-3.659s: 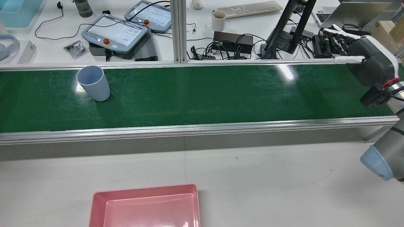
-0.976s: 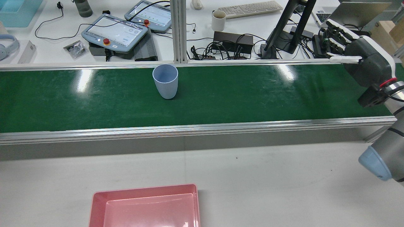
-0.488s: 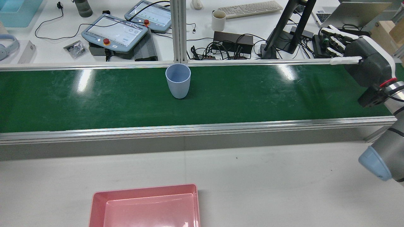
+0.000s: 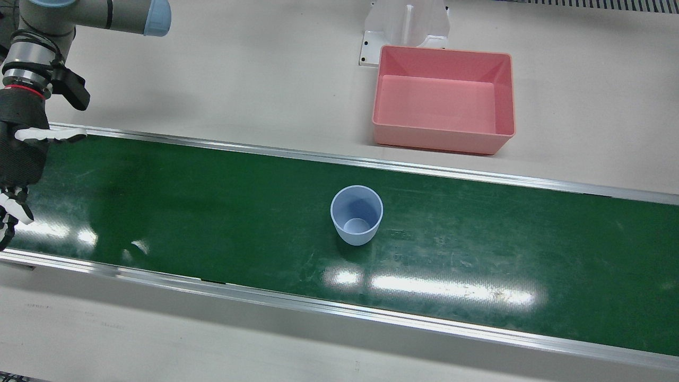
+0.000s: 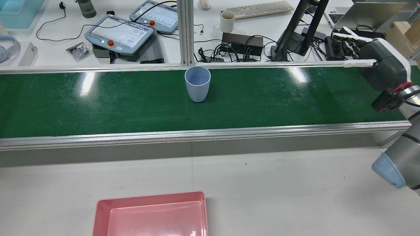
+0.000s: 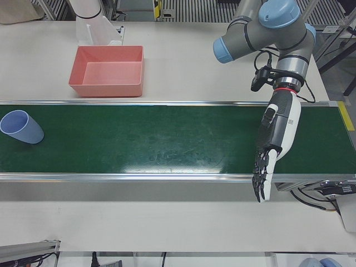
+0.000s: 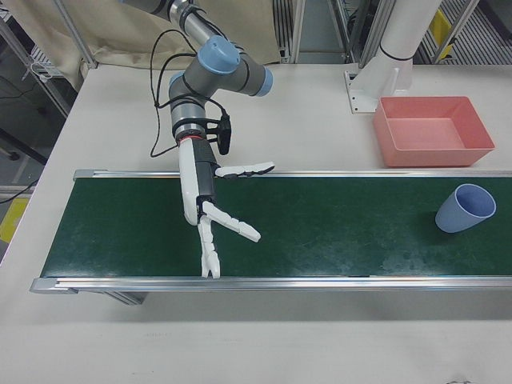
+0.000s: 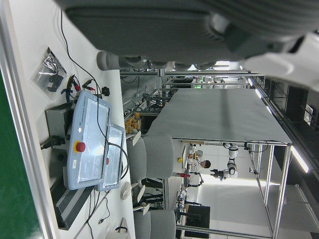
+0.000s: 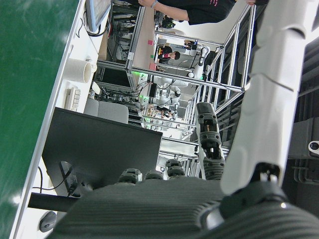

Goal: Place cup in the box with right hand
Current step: 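Lower the right hand beside the belt and wait for the blue cup, then move the open right hand toward the approaching blue cup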

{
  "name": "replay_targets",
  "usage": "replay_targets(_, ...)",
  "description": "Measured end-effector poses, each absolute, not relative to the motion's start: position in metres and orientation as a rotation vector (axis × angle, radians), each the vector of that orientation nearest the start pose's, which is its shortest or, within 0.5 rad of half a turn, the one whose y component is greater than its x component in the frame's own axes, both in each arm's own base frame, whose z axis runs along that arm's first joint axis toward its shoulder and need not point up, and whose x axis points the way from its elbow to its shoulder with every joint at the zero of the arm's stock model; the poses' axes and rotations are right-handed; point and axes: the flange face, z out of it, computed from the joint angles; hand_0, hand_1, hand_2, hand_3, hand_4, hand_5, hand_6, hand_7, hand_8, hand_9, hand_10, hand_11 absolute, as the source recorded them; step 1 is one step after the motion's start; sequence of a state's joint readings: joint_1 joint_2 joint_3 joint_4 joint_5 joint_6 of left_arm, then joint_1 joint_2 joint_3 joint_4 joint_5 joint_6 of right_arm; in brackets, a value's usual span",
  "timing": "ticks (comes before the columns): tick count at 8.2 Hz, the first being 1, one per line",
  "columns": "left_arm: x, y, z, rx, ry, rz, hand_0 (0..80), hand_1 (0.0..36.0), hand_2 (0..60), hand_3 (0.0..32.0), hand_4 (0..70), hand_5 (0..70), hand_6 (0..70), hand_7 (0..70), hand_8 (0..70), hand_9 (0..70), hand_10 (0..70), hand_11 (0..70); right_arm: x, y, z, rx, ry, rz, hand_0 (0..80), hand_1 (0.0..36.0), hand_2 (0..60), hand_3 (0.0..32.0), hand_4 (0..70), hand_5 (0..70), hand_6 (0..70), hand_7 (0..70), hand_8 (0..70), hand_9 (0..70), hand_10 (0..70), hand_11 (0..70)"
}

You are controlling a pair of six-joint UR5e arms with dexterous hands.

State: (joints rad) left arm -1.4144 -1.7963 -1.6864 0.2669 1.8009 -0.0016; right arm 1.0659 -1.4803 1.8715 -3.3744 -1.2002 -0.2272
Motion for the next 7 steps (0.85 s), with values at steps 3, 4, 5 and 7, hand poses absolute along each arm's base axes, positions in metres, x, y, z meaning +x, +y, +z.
replay_targets(3,-0.021,-0.579,0.537,-0.392,2.084,-1.931,0.0,0.0,0.0,0.0,0.0,0.0,0.0,0.0,0.0,0.0,0.0,0.0,-0.135,-0.523,0.51,-0.036,2.547,-2.189,57.2,19.4,0.0,0.0,22.9,4.8,3.6,12.0,0.0,1.0,0.9,3.6)
replay_targets(4,-0.021,-0.579,0.537,-0.391,2.085,-1.931,0.0,0.0,0.0,0.0,0.0,0.0,0.0,0.0,0.0,0.0,0.0,0.0,-0.149,-0.52,0.509,-0.031,2.551,-2.201,56.8,19.3,0.0,0.0,22.5,4.8,3.6,11.6,0.0,0.9,0.9,3.6)
replay_targets(5,-0.021,-0.579,0.537,-0.391,2.085,-1.931,0.0,0.0,0.0,0.0,0.0,0.0,0.0,0.0,0.0,0.0,0.0,0.0,-0.162,-0.519,0.506,-0.027,2.557,-2.201,56.9,19.1,0.0,0.0,25.1,4.7,3.8,12.5,0.0,1.1,1.0,3.6)
replay_targets(7,-0.021,-0.579,0.537,-0.391,2.085,-1.932,0.0,0.0,0.0,0.0,0.0,0.0,0.0,0.0,0.0,0.0,0.0,0.0,-0.175,-0.52,0.498,-0.021,2.564,-2.186,57.5,19.6,0.0,0.0,31.0,4.5,4.4,16.3,0.0,1.8,0.9,3.3)
